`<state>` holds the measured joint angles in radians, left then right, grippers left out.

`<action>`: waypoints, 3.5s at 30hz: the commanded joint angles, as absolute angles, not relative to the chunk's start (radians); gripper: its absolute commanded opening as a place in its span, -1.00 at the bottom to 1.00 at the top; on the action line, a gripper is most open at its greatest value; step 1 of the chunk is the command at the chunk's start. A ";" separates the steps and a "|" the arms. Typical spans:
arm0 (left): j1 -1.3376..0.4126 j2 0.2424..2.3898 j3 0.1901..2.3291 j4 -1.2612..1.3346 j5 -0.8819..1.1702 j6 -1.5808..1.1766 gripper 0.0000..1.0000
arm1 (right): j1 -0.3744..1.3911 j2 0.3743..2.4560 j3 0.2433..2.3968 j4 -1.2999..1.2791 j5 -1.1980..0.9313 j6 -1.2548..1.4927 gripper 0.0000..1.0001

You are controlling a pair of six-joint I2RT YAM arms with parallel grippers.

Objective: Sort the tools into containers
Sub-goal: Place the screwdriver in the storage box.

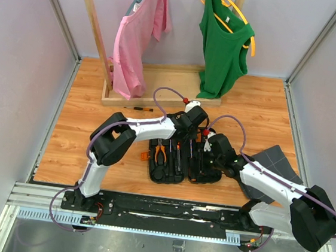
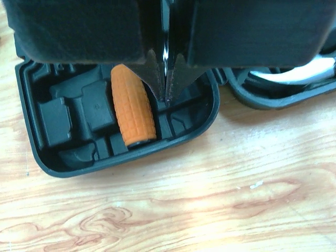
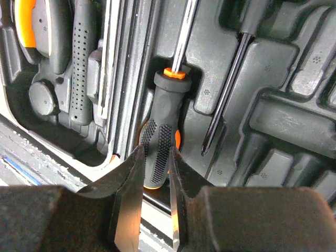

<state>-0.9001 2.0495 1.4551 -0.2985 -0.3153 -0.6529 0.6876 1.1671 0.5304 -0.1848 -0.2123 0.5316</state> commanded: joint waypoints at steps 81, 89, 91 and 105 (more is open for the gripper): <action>-0.910 2.228 1.482 -0.583 -0.218 -0.635 -0.92 | 0.706 1.213 0.524 -0.353 -0.014 0.505 -0.59; -0.910 2.249 1.481 -0.580 -0.212 -0.629 -0.93 | 0.706 1.271 0.534 -0.387 0.016 0.509 -0.64; -0.910 2.256 1.484 -0.580 -0.207 -0.627 -0.94 | 0.706 1.292 0.541 -0.404 0.028 0.517 -0.67; -0.910 2.306 1.456 -0.603 -0.177 -0.589 -0.99 | 0.706 1.292 0.539 -0.471 0.095 0.579 -0.74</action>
<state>-0.9001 2.1273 1.5623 -0.4572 -0.2584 -0.6353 0.7017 1.2457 0.6136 -0.2764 -0.1223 0.6044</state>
